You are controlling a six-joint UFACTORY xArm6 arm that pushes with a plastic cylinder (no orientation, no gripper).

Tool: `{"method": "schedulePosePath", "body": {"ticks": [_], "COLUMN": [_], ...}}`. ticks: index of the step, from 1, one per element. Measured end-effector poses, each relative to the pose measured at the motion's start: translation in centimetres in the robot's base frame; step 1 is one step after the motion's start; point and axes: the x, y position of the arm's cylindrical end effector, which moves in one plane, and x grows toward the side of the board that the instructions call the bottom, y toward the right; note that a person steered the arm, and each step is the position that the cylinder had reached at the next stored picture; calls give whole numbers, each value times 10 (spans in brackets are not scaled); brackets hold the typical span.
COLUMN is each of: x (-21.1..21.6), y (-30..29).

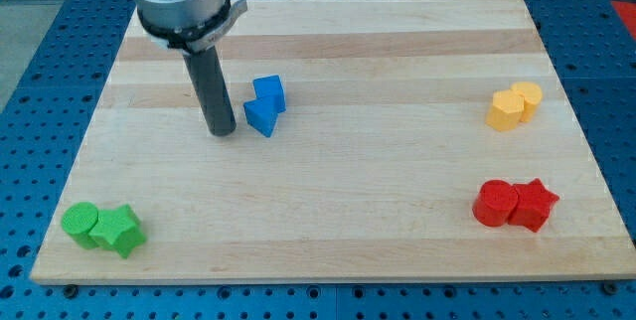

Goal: Move your arm closer to the red star

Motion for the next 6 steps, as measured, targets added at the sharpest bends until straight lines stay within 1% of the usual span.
{"method": "schedulePosePath", "body": {"ticks": [1,3,4,5,6], "x": [22,53,88,122,146], "y": [6,69,96,144,202]}}
